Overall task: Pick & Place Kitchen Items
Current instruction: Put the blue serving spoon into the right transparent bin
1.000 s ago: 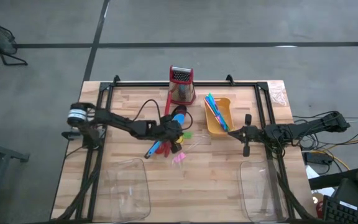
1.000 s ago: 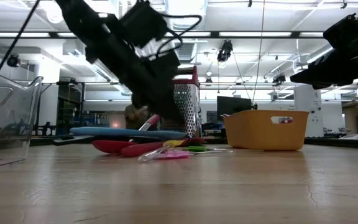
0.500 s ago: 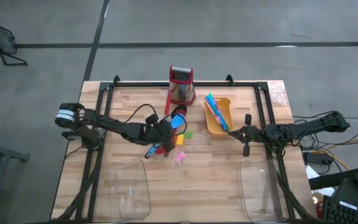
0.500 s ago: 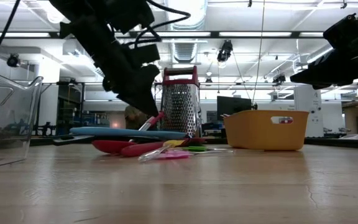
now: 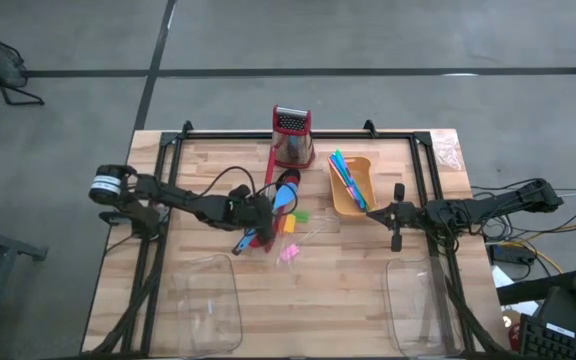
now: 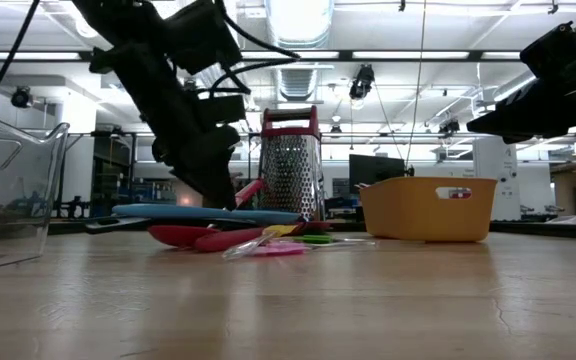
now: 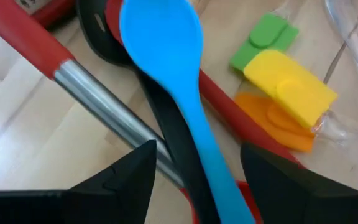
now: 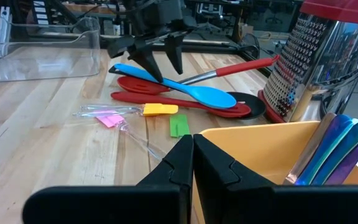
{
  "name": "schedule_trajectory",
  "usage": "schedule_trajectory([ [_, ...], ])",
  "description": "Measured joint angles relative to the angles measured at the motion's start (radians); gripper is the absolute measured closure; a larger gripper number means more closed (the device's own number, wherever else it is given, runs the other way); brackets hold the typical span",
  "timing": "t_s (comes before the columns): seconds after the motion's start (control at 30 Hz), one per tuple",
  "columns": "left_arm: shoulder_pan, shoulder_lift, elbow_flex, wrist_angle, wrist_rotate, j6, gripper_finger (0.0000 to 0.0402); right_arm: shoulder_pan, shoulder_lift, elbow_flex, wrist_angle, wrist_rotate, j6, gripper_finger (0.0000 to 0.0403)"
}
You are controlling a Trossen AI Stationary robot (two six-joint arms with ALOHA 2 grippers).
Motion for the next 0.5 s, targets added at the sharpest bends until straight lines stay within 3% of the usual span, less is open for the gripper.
schedule_trajectory([
  [0.33, 0.027, 0.03, -0.017, -0.009, 0.081, 0.007, 0.0166, 0.0, 0.0, 0.0, 0.0, 0.0, 0.0, 0.0394],
  [0.5, 0.035, 0.036, -0.017, -0.009, 0.093, 0.012, 0.019, 0.0, 0.0, 0.0, 0.0, 0.0, 0.0, 0.0394],
])
